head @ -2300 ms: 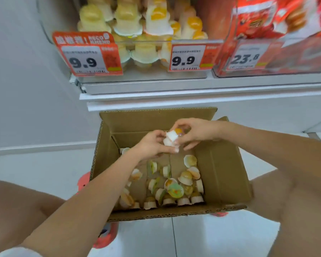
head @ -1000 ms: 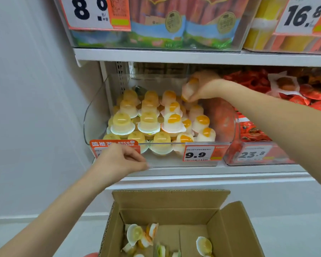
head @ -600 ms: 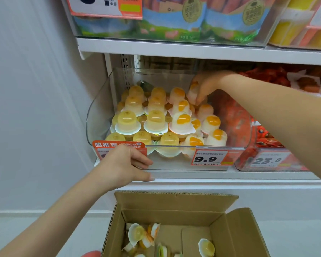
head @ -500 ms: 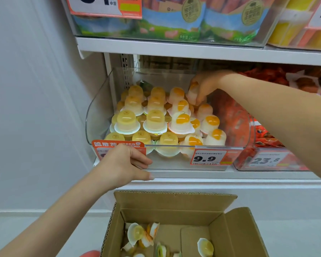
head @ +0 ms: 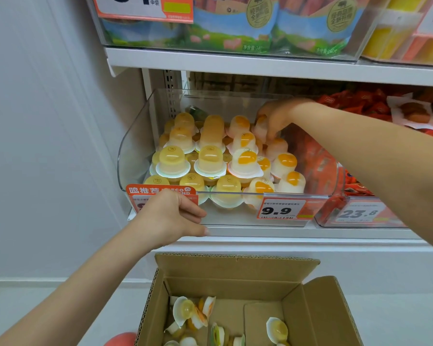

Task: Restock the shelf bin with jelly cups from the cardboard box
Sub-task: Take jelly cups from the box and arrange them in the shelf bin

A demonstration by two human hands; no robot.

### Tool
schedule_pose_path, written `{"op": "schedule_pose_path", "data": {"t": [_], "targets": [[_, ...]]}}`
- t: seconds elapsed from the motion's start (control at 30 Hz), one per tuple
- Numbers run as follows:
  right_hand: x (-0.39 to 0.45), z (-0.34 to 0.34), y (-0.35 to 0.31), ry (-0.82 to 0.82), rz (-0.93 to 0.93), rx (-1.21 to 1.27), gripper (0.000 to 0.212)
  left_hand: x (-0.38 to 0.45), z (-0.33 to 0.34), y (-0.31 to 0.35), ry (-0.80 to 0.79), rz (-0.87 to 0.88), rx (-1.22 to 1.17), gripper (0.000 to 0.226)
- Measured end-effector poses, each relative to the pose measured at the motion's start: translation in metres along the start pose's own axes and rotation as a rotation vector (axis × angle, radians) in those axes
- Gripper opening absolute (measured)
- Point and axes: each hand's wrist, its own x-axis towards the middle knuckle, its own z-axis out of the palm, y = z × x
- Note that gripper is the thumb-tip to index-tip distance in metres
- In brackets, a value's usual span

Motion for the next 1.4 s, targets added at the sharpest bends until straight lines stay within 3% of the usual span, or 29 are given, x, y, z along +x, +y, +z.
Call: {"op": "schedule_pose_path", "data": {"t": [0.13, 0.23, 0.4, 0.53, 0.6, 0.67, 0.83, 0.97, 1.07, 1.17, 1.3, 1.4], "targets": [[-0.004, 0.001, 0.004, 0.026, 0.002, 0.026, 0.070, 0.000, -0.001, -0.002, -0.005, 0.018, 0.003, 0.037], [-0.035, 0.002, 0.005, 0.166, -0.030, 0.142, 0.083, -0.003, 0.000, -0.004, -0.012, 0.048, 0.004, 0.040], [-0.138, 0.034, -0.012, 0.610, -0.256, 0.630, 0.047, -0.017, 0.013, -0.005, -0.051, 0.129, 0.058, 0.039], [-0.221, 0.093, -0.035, 0.693, -0.387, 0.817, 0.031, -0.026, 0.038, -0.014, -0.120, 0.182, 0.060, 0.038], [-0.248, 0.135, -0.043, 0.566, -0.412, 0.817, 0.027, -0.026, 0.055, -0.029, -0.160, 0.157, 0.038, 0.036], [-0.263, 0.186, -0.047, 0.295, -0.400, 0.704, 0.026, -0.024, 0.081, -0.056, -0.224, 0.124, 0.091, 0.035], [-0.254, 0.321, -0.036, -0.354, -0.246, 0.331, 0.036, -0.011, 0.161, -0.153, -0.471, 0.024, 0.577, 0.038], [-0.247, 0.394, -0.048, -0.665, -0.229, 0.281, 0.047, -0.010, 0.218, -0.200, -0.704, 0.021, 0.758, 0.050], [-0.245, 0.428, -0.056, -0.707, -0.302, 0.149, 0.050, -0.002, 0.250, -0.222, -0.769, 0.052, 0.822, 0.050], [-0.235, 0.455, -0.043, -0.647, -0.311, 0.015, 0.056, 0.011, 0.268, -0.236, -0.790, 0.221, 1.041, 0.047], [-0.225, 0.471, -0.023, -0.692, -0.252, 0.028, 0.058, 0.005, 0.288, -0.243, -0.841, 0.465, 1.243, 0.051], [-0.224, 0.475, -0.030, -0.641, -0.387, 0.032, 0.056, 0.001, 0.296, -0.249, -0.831, 0.498, 1.248, 0.048]]}}
